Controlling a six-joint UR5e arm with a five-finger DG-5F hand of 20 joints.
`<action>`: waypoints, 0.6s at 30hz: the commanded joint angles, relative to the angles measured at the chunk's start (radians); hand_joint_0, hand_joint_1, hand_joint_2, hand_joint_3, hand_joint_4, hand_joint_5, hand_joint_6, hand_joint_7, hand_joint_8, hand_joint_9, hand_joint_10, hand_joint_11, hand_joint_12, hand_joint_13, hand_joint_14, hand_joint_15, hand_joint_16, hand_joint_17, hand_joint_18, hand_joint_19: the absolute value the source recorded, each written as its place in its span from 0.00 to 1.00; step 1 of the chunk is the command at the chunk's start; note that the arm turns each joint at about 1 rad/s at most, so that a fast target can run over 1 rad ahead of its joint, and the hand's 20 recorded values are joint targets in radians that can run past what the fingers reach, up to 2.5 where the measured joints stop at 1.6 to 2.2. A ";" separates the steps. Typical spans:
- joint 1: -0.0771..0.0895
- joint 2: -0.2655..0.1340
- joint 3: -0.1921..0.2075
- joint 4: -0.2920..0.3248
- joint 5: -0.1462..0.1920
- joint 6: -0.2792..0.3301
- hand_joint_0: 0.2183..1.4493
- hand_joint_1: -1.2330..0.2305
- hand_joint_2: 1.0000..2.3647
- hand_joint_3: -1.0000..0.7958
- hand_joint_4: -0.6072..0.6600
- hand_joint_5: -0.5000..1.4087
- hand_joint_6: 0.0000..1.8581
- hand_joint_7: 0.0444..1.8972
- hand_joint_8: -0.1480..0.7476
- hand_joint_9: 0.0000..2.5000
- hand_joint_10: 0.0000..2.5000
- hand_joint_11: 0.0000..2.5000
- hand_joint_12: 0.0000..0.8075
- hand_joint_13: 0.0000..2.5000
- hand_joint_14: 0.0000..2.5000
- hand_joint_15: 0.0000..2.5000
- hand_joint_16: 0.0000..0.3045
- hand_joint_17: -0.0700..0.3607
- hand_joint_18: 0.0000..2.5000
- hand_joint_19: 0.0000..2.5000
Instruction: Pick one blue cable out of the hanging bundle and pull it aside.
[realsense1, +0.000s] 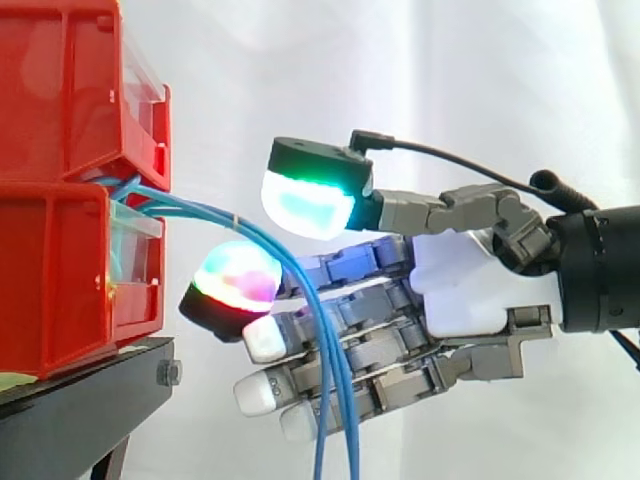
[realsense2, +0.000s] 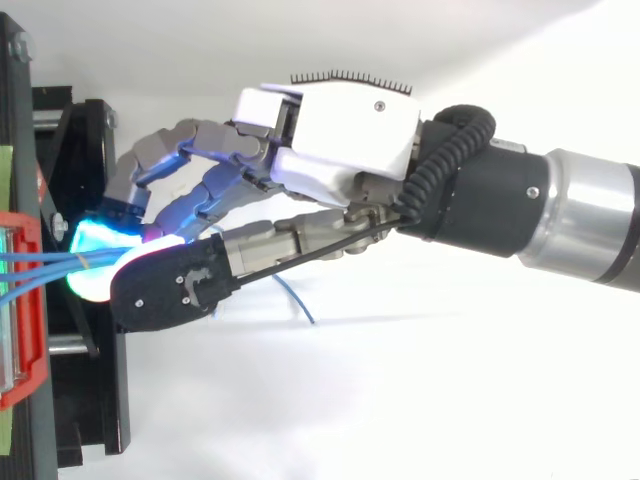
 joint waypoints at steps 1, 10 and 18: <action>-0.002 0.009 0.001 -0.011 0.000 -0.010 0.30 0.37 0.01 0.39 0.58 0.19 0.48 0.40 0.47 0.31 0.01 0.19 0.43 0.27 0.01 0.16 0.16 0.42 0.20 0.17; -0.005 0.020 0.004 -0.014 0.000 -0.013 0.32 0.32 0.01 0.45 0.51 0.19 0.51 0.40 0.47 0.32 0.01 0.19 0.43 0.27 0.01 0.15 0.16 0.42 0.21 0.17; -0.006 0.032 0.005 -0.016 0.001 -0.036 0.34 0.30 0.01 0.48 0.48 0.19 0.52 0.41 0.48 0.32 0.01 0.19 0.44 0.28 0.01 0.15 0.17 0.44 0.22 0.17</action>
